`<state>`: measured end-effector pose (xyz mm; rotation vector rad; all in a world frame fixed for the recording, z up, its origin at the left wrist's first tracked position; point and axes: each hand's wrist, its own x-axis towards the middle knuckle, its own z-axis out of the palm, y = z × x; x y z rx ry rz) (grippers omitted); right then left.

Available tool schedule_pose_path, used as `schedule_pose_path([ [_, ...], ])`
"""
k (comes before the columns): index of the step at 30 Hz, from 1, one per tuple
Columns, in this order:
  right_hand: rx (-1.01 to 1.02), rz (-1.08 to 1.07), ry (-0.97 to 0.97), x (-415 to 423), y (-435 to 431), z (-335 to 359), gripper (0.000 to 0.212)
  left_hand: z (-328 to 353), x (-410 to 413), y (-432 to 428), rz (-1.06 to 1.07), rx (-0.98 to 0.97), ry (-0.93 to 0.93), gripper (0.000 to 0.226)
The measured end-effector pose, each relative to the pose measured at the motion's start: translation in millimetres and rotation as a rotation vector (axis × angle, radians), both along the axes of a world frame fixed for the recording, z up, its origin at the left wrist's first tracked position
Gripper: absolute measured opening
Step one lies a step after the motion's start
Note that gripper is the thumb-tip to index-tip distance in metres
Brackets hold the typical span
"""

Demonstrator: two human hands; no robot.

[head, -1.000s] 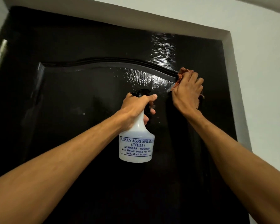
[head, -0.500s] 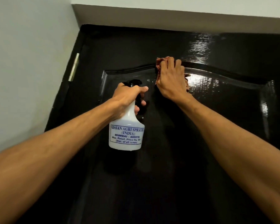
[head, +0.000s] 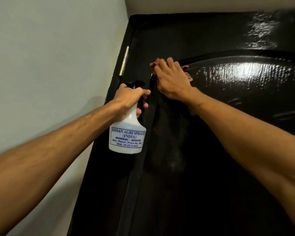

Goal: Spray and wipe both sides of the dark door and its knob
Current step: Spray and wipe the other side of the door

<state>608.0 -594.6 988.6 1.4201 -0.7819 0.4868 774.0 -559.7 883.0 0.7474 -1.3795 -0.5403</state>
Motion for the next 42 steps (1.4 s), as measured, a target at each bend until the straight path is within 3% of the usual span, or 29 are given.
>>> schedule_pose_path([
  [7, 0.048, -0.014, 0.038, 11, -1, -35, 0.049, -51, 24, 2, 0.07, 0.034, 0.002, 0.018],
  [20, 0.19, -0.042, 0.223, -1, -4, -220, 0.045, -196, 23, 7, 0.124, 0.125, 0.015, 0.022],
  [36, 0.359, 0.01, 0.202, 3, 6, -397, 0.042, -381, 10, 15, 0.157, 0.288, 0.007, 0.009],
  [42, 0.45, -0.022, 0.256, 1, 14, -473, 0.05, -427, 18, 18, 0.216, 0.229, 0.003, 0.009],
])
